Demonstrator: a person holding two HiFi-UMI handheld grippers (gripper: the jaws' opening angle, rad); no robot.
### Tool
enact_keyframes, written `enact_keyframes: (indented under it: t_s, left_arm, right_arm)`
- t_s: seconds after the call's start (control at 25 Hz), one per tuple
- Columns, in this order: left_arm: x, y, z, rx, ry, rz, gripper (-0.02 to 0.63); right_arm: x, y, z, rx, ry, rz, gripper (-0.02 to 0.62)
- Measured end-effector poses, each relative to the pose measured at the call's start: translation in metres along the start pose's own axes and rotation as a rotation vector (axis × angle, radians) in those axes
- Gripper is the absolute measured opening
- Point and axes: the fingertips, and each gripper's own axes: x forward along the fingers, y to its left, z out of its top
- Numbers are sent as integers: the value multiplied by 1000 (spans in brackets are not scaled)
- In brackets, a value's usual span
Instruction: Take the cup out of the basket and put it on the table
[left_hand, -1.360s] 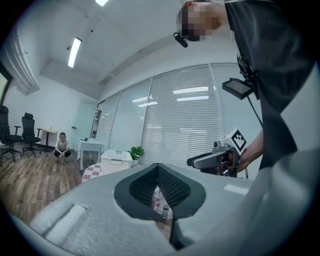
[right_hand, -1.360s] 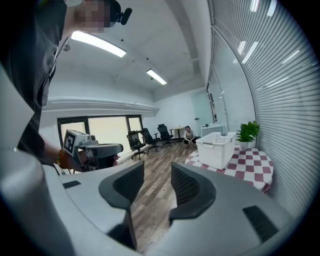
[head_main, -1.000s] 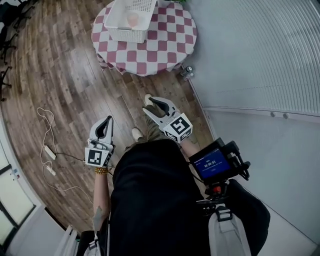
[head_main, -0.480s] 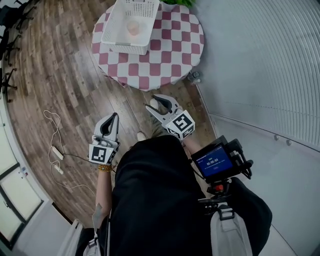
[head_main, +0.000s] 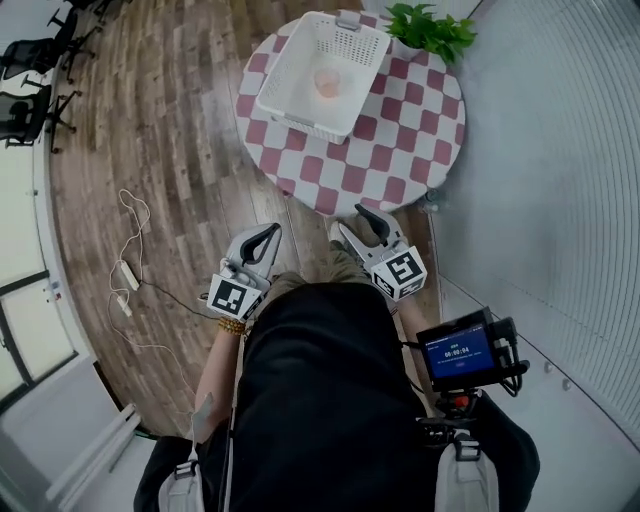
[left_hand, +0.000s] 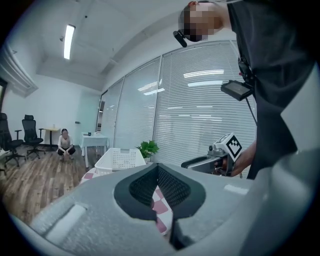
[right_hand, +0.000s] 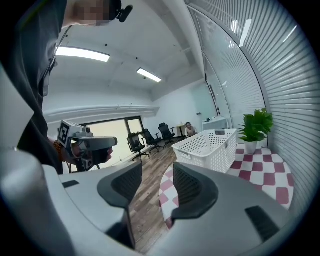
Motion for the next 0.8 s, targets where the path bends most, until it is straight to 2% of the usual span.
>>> enact_keyframes:
  t_s: [0.12,0.2,0.52,0.8]
  left_arm:
    - [42,9,3,-1,1,30,2]
    - [53,13,6,-8,5,43,2]
    - [46,29,-7,-29,18,-2,2]
    - [54,111,5,-35,16,-78,2]
  right_arm:
    - [11,-45,-2,5,13,20,202]
    - [18,-59,-4,7,21,21,204]
    - [41,-71,4,11,24,-61,218]
    - [110,-101,37,-11,53,-199,227]
